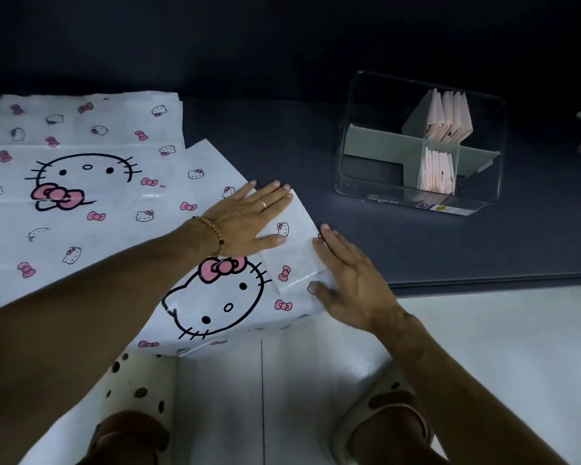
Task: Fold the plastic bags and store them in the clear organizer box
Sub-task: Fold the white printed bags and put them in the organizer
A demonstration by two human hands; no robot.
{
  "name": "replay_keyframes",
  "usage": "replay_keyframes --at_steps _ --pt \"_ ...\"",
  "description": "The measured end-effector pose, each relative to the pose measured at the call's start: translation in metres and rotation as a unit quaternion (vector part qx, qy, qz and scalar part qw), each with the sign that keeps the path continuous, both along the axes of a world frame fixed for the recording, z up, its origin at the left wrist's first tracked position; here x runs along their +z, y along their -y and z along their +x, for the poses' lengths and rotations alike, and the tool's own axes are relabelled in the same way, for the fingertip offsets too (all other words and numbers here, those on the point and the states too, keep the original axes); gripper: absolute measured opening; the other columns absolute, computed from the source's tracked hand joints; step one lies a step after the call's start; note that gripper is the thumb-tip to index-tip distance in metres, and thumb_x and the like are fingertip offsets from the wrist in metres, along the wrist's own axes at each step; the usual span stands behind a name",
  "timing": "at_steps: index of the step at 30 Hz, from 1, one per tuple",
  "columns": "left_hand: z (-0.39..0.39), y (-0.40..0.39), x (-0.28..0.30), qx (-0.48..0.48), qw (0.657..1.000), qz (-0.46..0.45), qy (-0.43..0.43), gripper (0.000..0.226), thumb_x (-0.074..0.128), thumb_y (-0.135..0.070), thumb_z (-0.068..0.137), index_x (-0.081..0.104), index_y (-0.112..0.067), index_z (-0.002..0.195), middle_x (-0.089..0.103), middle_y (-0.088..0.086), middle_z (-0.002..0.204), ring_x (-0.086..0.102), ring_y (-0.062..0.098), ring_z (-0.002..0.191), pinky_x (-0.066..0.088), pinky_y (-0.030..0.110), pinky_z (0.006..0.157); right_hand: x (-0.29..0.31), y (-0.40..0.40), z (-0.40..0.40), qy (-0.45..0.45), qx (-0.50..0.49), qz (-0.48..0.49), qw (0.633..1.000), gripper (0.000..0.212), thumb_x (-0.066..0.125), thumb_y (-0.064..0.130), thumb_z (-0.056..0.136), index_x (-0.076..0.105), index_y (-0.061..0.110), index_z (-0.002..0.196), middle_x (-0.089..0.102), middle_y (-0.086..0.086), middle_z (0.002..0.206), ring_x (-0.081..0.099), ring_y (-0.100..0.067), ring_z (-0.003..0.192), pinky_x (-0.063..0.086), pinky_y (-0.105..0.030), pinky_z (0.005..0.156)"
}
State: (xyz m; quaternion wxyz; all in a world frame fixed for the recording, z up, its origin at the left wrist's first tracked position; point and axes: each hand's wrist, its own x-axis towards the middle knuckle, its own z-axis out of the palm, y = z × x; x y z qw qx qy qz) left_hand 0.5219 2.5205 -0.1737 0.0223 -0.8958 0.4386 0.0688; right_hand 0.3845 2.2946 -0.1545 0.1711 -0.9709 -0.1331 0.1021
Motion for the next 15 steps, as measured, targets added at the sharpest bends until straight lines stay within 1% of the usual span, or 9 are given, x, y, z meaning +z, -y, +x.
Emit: replay_keyframes --at_steps 3,5,6,8,9,10,11,13,15 --pt "-0.004 0.001 0.008 -0.003 0.999 0.033 0.016 0.081 0.006 -0.066 0.090 0.001 -0.013 0.151 -0.006 0.004 0.159 -0.012 0.017 0.145 -0.001 0.043 0.118 0.013 0.001 0.012 0.080 0.084 -0.050 0.992 0.050 0.064 0.034 0.087 0.054 0.015 0.133 0.038 -0.007 0.151 0.033 -0.027 0.140 0.029 -0.044 0.110" --pt "-0.014 0.004 0.019 0.026 0.998 0.037 0.040 0.078 0.018 -0.064 0.092 0.013 -0.013 0.150 -0.001 0.009 0.159 -0.009 0.023 0.146 0.003 0.046 0.118 0.016 -0.005 0.016 0.137 0.138 -0.072 0.978 0.034 0.068 0.027 0.086 0.066 0.012 0.116 0.058 -0.009 0.134 0.051 -0.029 0.127 0.042 -0.044 0.100" --pt "-0.021 0.006 0.024 0.049 0.997 0.019 0.050 0.073 0.027 -0.062 0.092 0.023 -0.015 0.148 0.009 0.011 0.158 -0.001 0.026 0.145 0.009 0.045 0.117 0.016 -0.007 0.017 0.158 0.155 -0.077 0.972 0.028 0.068 0.024 0.087 0.068 0.011 0.111 0.062 -0.009 0.128 0.056 -0.029 0.121 0.047 -0.042 0.095" --pt "-0.041 0.008 0.033 0.079 0.994 -0.052 0.056 0.052 0.038 -0.054 0.092 0.053 -0.021 0.129 0.042 0.007 0.140 0.029 0.027 0.132 0.026 0.041 0.105 0.019 -0.012 0.017 0.156 0.172 -0.094 0.968 0.023 0.062 0.020 0.089 0.068 0.011 0.109 0.064 -0.006 0.123 0.059 -0.027 0.113 0.048 -0.039 0.088" --pt "-0.052 0.007 0.037 0.091 0.992 -0.081 0.031 0.048 0.034 -0.054 0.092 0.063 -0.024 0.115 0.053 0.002 0.124 0.039 0.023 0.118 0.032 0.037 0.095 0.020 -0.014 0.018 0.145 0.175 -0.112 0.967 0.022 0.059 0.019 0.089 0.066 0.013 0.109 0.065 -0.003 0.119 0.060 -0.025 0.108 0.046 -0.038 0.086" --pt "-0.065 0.005 0.039 0.103 0.990 -0.097 -0.014 0.053 0.027 -0.059 0.090 0.067 -0.026 0.106 0.057 -0.001 0.111 0.044 0.020 0.108 0.034 0.035 0.088 0.022 -0.018 0.018 0.136 0.173 -0.128 0.967 0.020 0.058 0.018 0.088 0.065 0.014 0.107 0.067 0.000 0.111 0.060 -0.024 0.101 0.044 -0.036 0.084" --pt "-0.078 0.000 0.040 0.115 0.986 -0.108 -0.062 0.060 0.024 -0.065 0.087 0.067 -0.030 0.106 0.057 -0.004 0.104 0.046 0.018 0.102 0.036 0.033 0.086 0.024 -0.022 0.018 0.133 0.164 -0.131 0.969 0.015 0.059 0.017 0.086 0.064 0.015 0.100 0.068 0.001 0.099 0.060 -0.023 0.093 0.041 -0.035 0.080" --pt "-0.097 -0.010 0.037 0.143 0.971 -0.150 -0.123 0.056 0.037 -0.066 0.084 0.063 -0.031 0.118 0.056 -0.006 0.104 0.046 0.017 0.100 0.039 0.030 0.088 0.029 -0.031 0.020 0.123 0.140 -0.113 0.976 0.008 0.059 0.021 0.089 0.062 0.015 0.092 0.068 0.000 0.084 0.060 -0.024 0.081 0.040 -0.036 0.077" --pt "-0.103 -0.015 0.033 0.180 0.956 -0.194 -0.129 0.034 0.052 -0.042 0.092 0.066 -0.023 0.116 0.060 -0.003 0.103 0.047 0.019 0.099 0.044 0.033 0.086 0.031 -0.034 0.022 0.084 0.084 -0.058 0.991 0.018 0.056 0.032 0.091 0.062 0.016 0.096 0.069 0.001 0.086 0.060 -0.022 0.080 0.041 -0.033 0.078"
